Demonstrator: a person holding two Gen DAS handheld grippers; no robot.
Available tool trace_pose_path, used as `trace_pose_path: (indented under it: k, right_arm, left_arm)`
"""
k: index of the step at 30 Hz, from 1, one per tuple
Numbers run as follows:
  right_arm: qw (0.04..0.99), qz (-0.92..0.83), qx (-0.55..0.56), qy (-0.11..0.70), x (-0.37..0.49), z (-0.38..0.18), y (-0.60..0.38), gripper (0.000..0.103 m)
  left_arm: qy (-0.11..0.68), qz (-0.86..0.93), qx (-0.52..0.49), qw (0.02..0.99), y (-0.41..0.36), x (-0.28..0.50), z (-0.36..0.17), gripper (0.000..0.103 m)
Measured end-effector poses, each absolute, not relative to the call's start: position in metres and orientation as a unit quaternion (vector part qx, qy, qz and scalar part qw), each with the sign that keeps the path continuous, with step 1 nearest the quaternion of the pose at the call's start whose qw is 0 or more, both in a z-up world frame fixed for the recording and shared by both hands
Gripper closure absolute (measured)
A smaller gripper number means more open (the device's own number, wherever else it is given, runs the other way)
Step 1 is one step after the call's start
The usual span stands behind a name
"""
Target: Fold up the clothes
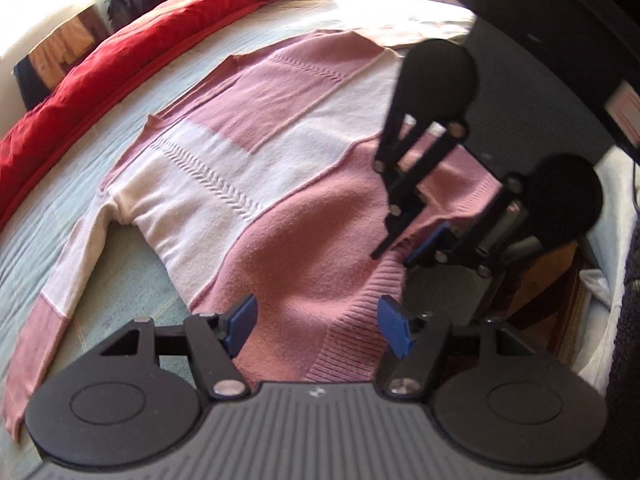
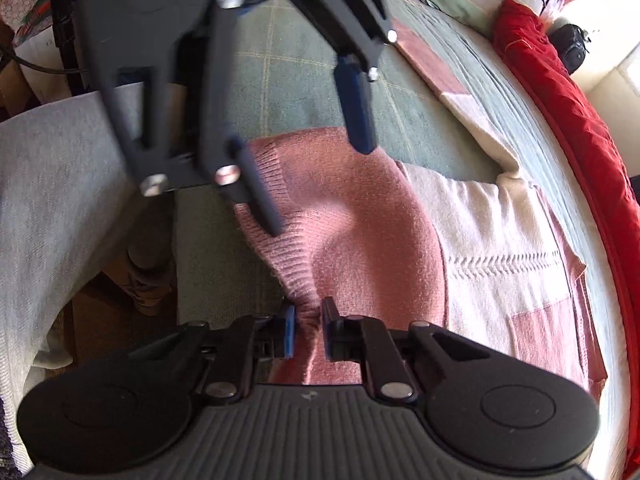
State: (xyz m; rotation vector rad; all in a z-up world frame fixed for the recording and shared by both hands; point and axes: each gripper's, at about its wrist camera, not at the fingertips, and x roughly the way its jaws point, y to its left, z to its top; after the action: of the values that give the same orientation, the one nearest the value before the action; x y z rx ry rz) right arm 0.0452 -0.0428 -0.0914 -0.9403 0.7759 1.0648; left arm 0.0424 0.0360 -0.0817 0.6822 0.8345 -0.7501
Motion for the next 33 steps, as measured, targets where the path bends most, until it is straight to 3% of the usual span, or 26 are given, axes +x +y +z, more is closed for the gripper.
trace_pose_path:
  k: [6,8,11,14,22,23,25,26,27,29,33]
  right_arm:
    - [0.703,0.48,-0.361,0.382,0.064,-0.076,-0.048,0.092]
    - [0.705,0.483,-0.347,0.385,0.067,-0.07,-0.049,0.092]
    - [0.703,0.491,-0.344,0.384,0.068,-0.064,-0.049,0.093]
    - [0.689,0.508,-0.333,0.397,0.066,-0.061,-0.049,0.099]
    - [0.656,0.52,-0.342,0.426,0.047,-0.094,-0.036,0.1]
    - [0.66,0.516,-0.349,0.42,0.045,-0.095,-0.035,0.097]
    - [0.672,0.508,-0.368,0.394,0.038,-0.094,-0.036,0.083]
    - [0.677,0.503,-0.379,0.38,0.035,-0.093,-0.036,0.068]
    - [0.679,0.5,-0.39,0.37,0.032,-0.094,-0.036,0.06]
    - [0.68,0.494,-0.408,0.357,0.027,-0.096,-0.035,0.06]
    - [0.687,0.484,-0.407,0.359,0.027,-0.1,-0.032,0.06]
  left_arm:
    - [0.353,-0.325,0.43,0.764,0.008,0.021,-0.114,0.038]
    - [0.356,-0.321,0.436,0.762,0.007,0.023,-0.115,0.065]
    - [0.363,-0.318,0.434,0.76,0.009,0.028,-0.114,0.08]
    - [0.375,-0.327,0.425,0.756,0.016,0.03,-0.104,0.093]
    - [0.421,-0.344,0.405,0.735,0.03,0.02,-0.114,0.091]
    - [0.414,-0.34,0.408,0.74,0.029,0.017,-0.114,0.086]
    - [0.394,-0.333,0.411,0.751,0.028,0.012,-0.114,0.084]
    - [0.384,-0.332,0.413,0.757,0.027,0.01,-0.113,0.077]
    - [0.373,-0.329,0.419,0.76,0.026,0.008,-0.114,0.073]
    - [0.349,-0.319,0.439,0.764,0.021,0.005,-0.118,0.064]
    - [0.318,-0.305,0.481,0.758,0.009,0.002,-0.127,0.063]
